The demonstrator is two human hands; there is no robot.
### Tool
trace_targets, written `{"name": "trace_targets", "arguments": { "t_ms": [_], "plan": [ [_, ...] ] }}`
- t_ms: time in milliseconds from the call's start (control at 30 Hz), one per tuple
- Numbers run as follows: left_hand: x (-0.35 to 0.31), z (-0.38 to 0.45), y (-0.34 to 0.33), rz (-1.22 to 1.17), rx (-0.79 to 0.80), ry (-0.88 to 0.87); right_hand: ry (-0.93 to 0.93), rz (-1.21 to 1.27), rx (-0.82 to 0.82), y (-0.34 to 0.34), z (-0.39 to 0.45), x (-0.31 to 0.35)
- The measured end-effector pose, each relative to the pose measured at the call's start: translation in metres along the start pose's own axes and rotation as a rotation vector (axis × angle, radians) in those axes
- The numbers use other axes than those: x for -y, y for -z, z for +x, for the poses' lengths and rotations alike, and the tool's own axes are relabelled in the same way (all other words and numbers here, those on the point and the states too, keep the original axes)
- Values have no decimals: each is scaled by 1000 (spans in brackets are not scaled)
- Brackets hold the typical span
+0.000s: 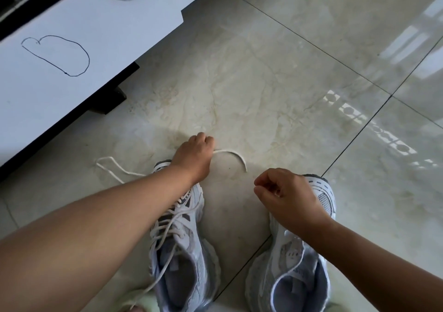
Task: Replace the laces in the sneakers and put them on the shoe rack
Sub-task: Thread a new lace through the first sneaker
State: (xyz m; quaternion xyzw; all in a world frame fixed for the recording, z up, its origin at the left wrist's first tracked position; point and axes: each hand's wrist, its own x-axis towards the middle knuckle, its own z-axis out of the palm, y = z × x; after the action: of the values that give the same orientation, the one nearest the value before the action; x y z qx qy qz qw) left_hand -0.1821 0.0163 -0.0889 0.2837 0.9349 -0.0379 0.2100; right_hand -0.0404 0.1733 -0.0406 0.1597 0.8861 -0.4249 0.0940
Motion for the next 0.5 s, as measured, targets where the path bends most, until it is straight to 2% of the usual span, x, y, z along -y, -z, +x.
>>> {"name": "trace_targets", "arguments": {
  "t_ms": [133,300,400,500],
  "plan": [
    [-6,0,4,-36,38,88,-12,-4,-1,4,-2,0],
    [-18,-6,2,1,29,51,-19,8,-36,11,-4,7],
    [-28,-14,14,-169,-67,44,-24,-17,-41,18,-11,13],
    [-38,-30,38,-381,-162,-91,-70,30,-79,27,-19,21]
  ]
}}
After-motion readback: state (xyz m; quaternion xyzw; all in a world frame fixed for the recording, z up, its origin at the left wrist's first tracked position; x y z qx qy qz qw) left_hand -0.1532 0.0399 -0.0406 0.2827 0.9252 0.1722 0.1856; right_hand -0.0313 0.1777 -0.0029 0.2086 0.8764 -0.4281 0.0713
